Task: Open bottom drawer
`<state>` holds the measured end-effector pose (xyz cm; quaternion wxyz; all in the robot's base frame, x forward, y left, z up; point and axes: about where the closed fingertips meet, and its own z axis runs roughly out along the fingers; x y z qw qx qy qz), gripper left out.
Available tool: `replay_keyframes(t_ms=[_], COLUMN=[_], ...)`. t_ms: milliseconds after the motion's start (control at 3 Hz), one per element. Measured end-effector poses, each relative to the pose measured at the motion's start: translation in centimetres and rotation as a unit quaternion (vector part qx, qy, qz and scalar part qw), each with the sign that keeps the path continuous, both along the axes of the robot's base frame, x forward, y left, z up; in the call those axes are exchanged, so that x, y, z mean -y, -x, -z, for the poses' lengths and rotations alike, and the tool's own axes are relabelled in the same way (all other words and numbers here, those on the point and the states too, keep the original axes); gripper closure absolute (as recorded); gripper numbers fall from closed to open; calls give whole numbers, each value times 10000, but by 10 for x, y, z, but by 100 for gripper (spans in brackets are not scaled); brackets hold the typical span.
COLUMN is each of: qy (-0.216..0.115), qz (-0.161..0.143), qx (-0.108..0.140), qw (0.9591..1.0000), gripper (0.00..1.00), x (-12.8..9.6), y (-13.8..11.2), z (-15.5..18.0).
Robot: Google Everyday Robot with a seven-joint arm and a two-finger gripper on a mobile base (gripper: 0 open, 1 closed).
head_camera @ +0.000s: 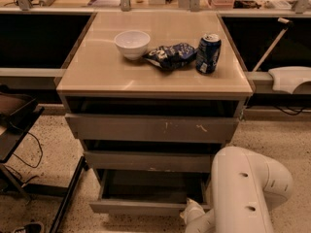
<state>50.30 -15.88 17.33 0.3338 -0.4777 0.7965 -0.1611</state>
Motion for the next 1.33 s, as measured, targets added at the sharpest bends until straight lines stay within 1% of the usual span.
replay_keyframes(t_ms=[333,667,1000,1333], qy=[59,98,98,162], qz=[125,252,252,407], qx=[67,-57,-58,-20], qw=[9999,9996,9996,9990], gripper=[100,100,100,100], x=[-4,-6,-6,-6], y=[21,55,57,82], z=[-2,1,-1,-4])
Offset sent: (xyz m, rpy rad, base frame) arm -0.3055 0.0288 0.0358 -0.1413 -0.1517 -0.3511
